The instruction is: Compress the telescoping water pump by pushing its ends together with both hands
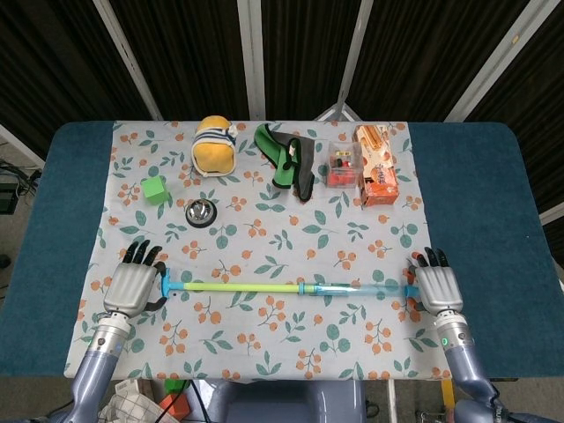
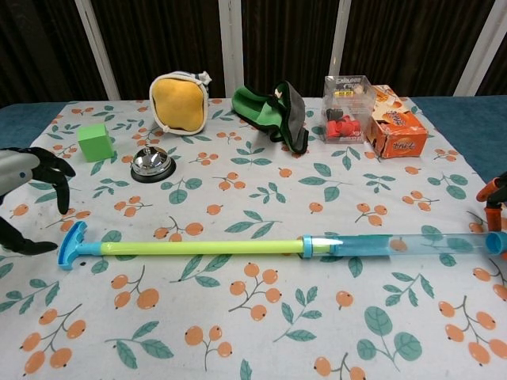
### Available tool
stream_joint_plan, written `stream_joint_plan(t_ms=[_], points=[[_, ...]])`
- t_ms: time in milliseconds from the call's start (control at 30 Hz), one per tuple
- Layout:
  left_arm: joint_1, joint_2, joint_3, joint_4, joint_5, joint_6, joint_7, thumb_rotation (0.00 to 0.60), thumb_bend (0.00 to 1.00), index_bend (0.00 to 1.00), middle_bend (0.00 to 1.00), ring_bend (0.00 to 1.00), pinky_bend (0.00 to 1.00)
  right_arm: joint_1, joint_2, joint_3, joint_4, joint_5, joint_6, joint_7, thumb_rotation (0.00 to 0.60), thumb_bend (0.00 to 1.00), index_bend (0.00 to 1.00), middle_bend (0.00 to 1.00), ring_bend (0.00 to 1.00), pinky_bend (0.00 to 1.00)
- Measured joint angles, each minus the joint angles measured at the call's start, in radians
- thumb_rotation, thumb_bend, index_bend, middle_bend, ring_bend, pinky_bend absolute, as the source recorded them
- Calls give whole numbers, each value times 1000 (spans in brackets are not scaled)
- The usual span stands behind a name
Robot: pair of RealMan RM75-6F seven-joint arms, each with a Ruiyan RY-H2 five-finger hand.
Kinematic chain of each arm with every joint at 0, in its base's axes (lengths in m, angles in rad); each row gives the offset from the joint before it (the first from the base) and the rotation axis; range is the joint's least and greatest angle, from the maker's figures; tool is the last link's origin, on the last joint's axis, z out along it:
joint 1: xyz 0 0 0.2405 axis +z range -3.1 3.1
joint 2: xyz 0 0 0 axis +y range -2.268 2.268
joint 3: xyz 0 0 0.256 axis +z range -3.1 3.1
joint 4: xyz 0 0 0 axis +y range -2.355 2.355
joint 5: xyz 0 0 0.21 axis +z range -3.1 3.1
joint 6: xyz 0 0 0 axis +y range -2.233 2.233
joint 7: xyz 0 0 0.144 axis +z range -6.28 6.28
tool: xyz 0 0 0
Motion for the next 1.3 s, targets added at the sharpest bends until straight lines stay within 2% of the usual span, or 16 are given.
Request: stream_joint_plan(t_ms=[133,533,1300], points=[[-24,-48,-4,25,-40,5,45,600,365,473,131,0,0,0,2,-1,-3,-3,0,5,600,307,638,205,0,0],[-86,-142,-11,127,-146,14,109,600,379,487,140,0,0,1,4,-3,-4,1,-1,8,600,307,638,206,0,0],[-131,-188,10,196,-186,20,100,600,425,501,138,0,0,3,4,-4,-4,9,1,9,600,307,638,214,0,0]])
